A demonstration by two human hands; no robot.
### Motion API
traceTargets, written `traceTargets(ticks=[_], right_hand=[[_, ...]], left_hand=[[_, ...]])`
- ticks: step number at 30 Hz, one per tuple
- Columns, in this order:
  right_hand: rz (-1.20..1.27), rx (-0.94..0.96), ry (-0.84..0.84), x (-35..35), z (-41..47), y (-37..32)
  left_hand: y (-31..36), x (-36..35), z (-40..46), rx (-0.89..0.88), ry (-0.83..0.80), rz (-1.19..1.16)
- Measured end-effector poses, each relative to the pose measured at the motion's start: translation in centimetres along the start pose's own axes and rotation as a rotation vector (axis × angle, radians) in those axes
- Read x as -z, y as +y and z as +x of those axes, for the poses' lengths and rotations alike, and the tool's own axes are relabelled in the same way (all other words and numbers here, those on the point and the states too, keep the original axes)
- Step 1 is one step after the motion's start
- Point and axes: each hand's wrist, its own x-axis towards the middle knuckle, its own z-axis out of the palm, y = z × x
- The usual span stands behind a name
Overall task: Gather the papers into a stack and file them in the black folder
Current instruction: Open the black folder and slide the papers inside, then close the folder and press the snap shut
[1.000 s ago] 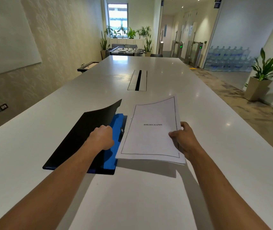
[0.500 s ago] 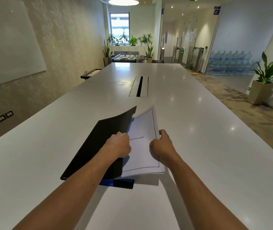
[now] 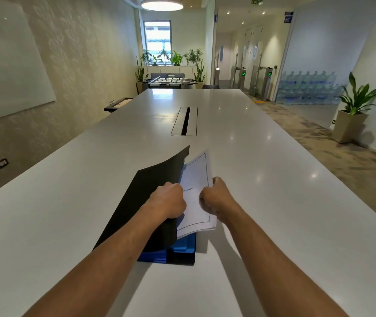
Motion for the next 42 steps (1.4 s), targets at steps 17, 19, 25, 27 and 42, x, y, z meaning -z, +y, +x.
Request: traceTargets(ticks=[17, 19, 25, 27, 42], right_hand=[[-0.400, 0.279, -0.267, -4.1, -0.6, 3.4], [-0.543, 0.300, -0.234, -3.8, -0.2, 3.7], [-0.650, 0.379, 0.268, -1.6, 0.2, 5.1], [-0.612, 0.348, 0.379, -0.6, 0.5, 5.7], [-0.590, 0.576, 0.222, -0.1, 0.6, 9.5]], left_hand=[[2.5, -0.9, 0.4, -0.035, 0.012, -0.093], [2.3, -1.2, 0.5, -0.058, 0.000, -0.104], [2.0, -2.9, 1.0, -0.111, -0.005, -0.127], [2.0, -3.8, 1.0, -0.138, 0.010, -0.104], [-1.9, -10.3, 1.4, -0.132, 0.317, -0.494]])
